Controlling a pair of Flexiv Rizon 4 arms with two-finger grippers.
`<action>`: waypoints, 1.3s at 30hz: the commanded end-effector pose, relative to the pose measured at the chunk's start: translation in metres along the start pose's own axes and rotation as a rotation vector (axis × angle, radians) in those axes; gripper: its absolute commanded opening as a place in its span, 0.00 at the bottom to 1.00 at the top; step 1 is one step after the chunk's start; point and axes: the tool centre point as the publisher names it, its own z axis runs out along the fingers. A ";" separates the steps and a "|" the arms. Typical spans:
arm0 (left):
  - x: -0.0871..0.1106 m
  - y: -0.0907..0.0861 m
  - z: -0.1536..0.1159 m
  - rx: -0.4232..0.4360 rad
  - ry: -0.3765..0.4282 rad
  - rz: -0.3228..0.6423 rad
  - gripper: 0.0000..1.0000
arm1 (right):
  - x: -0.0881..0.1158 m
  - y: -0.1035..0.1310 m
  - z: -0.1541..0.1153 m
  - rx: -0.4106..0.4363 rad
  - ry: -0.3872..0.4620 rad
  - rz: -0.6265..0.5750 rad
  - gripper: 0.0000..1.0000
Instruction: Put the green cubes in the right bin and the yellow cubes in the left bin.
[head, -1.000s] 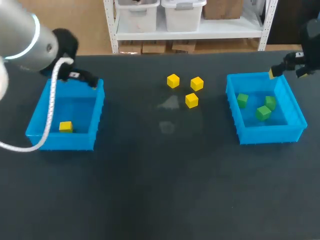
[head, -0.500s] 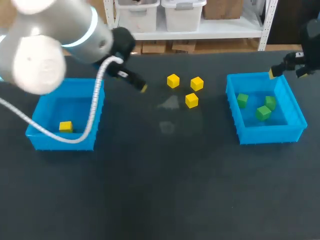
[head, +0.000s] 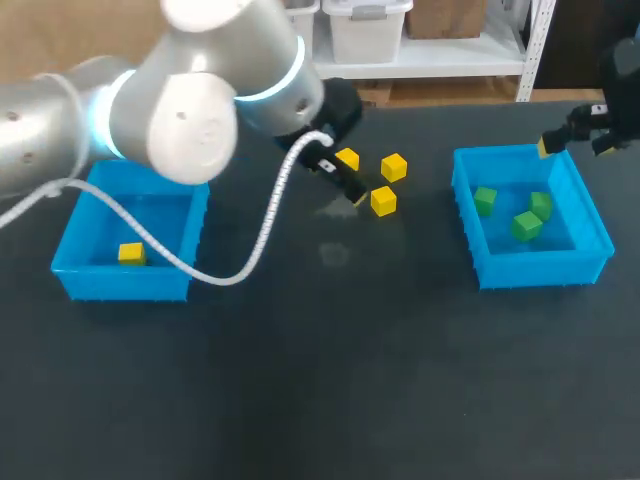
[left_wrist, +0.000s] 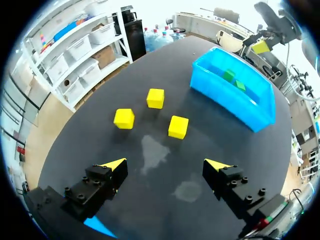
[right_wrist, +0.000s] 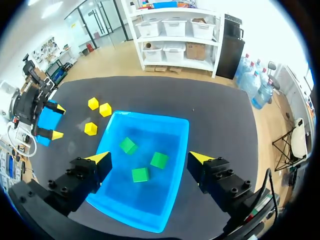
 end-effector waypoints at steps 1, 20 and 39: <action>-0.026 -0.001 0.029 -0.003 0.083 0.010 1.00 | 0.001 0.001 -0.001 0.004 -0.004 0.001 1.00; -0.048 -0.009 0.075 -0.028 0.153 0.030 1.00 | 0.001 0.001 -0.001 0.004 -0.004 0.001 1.00; -0.036 -0.010 0.095 -0.062 0.199 0.008 0.00 | 0.001 0.001 -0.001 0.004 -0.004 0.001 1.00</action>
